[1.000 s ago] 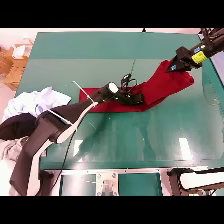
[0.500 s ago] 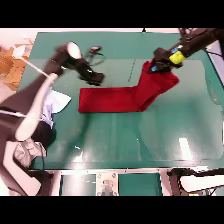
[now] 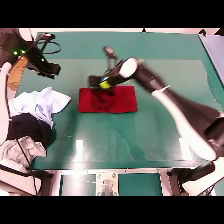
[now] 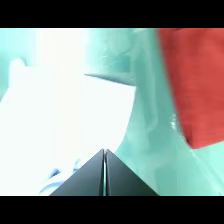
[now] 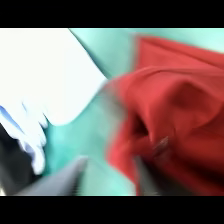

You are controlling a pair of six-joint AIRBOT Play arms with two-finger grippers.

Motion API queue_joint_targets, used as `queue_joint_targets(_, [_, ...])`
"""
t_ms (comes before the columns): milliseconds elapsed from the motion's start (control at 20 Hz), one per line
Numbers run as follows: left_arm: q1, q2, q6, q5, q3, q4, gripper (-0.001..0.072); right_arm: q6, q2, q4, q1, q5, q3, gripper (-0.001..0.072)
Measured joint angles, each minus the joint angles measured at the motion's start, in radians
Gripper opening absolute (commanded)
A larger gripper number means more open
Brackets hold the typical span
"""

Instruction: Fold the shirts.

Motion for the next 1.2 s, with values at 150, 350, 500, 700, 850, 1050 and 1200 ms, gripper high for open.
queue_joint_targets(150, [0.011,0.005,0.019,-0.013,0.0,0.002,0.0022,0.0,-0.022,-0.002,0.018,-0.137,-0.02,0.0522])
queue_joint_targets(350, [0.016,0.007,0.031,-0.022,0.0,0.01,0.0022,0.0,0.067,-0.09,-0.159,-0.038,-0.03,0.0521])
queue_joint_targets(500, [0.019,0.008,0.034,-0.024,0.0,0.011,0.0022,-0.001,0.14,-0.185,-0.356,0.137,-0.061,0.0521])
queue_joint_targets(700, [0.018,0.008,0.036,-0.023,0.0,0.01,0.0022,-0.072,0.163,-0.156,-0.554,0.257,-0.247,0.0521])
queue_joint_targets(850, [0.02,0.008,0.036,-0.021,0.0,0.011,0.0022,-0.233,0.102,0.051,-0.633,0.262,-0.387,0.0492])
queue_joint_targets(1050, [0.019,0.008,0.035,-0.021,0.0,0.011,0.0022,-0.441,-0.013,0.372,-0.639,0.27,-0.439,0.034])
queue_joint_targets(1200, [0.019,0.008,0.036,-0.021,0.0,0.011,0.0022,-0.515,-0.066,0.47,-0.595,0.264,-0.403,0.0132])
